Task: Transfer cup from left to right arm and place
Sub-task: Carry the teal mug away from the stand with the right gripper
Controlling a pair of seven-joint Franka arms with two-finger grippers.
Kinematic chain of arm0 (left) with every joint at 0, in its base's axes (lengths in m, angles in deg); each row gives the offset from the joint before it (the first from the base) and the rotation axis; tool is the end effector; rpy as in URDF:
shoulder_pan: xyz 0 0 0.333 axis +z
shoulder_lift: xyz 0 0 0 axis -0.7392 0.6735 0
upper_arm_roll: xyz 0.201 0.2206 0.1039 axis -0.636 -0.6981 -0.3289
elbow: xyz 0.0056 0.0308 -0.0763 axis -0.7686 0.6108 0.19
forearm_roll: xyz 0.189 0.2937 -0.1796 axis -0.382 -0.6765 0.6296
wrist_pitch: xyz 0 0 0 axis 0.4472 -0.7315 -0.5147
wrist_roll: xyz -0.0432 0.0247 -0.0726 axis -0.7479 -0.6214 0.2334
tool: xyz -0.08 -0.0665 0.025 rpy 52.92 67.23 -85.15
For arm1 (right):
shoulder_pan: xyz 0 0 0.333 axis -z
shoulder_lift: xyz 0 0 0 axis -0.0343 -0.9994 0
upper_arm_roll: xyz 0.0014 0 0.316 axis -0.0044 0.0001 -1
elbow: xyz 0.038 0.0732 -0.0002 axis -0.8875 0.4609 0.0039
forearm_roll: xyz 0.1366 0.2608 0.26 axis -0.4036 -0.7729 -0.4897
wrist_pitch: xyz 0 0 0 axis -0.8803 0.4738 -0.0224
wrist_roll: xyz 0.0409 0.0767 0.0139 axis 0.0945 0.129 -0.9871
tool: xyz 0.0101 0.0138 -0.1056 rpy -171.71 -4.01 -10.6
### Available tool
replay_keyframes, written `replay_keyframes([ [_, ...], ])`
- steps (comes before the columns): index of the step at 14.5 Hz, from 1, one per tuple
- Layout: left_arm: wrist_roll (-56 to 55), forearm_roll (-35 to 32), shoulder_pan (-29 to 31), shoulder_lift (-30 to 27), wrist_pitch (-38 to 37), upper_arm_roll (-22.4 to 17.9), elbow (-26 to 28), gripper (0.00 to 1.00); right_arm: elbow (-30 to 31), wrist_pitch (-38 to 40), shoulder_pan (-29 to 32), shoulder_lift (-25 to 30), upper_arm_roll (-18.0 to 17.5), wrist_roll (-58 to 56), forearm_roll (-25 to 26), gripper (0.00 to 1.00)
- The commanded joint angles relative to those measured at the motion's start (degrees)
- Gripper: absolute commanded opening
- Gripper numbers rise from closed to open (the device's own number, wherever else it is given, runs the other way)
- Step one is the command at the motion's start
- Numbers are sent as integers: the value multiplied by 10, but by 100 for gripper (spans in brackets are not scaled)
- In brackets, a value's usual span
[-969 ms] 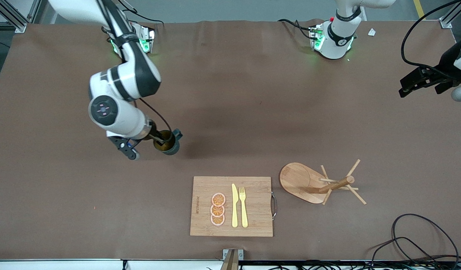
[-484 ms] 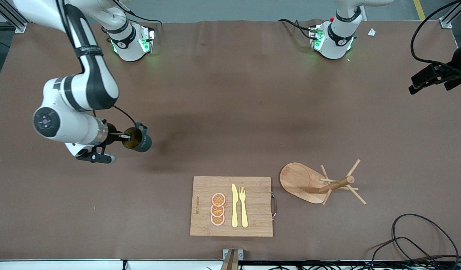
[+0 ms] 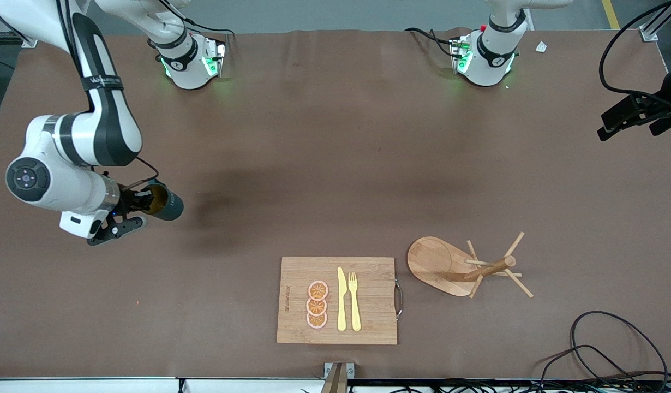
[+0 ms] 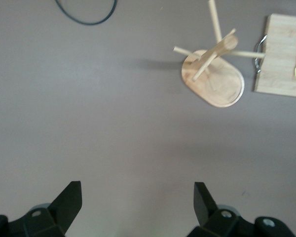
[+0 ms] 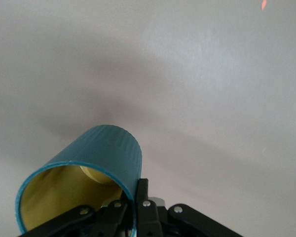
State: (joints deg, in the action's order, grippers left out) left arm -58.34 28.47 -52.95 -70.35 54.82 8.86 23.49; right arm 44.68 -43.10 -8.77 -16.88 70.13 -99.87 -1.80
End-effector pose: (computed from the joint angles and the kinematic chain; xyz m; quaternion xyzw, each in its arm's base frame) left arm 0.5495 -0.0267 0.6720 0.9986 0.0456 0.0241 0.0119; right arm 0.6093 0.0161 0.3554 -0.9647 -0.2497 0.0831 0.0052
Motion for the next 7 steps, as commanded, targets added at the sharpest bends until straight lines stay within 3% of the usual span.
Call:
replay_keyframes([
  [1, 5, 27, 1, -15, 36, 6, 30, 100, 51, -59, 30, 25, -11, -153, 9, 0],
  [4, 6, 24, 5, -15, 69, 27, 42, 100, 100, -145, 52, 29, -11, -317, 9, 0],
  [7, 6, 19, 8, -15, 69, 28, 41, 100, 109, -165, 59, 27, -10, -446, 9, 0],
])
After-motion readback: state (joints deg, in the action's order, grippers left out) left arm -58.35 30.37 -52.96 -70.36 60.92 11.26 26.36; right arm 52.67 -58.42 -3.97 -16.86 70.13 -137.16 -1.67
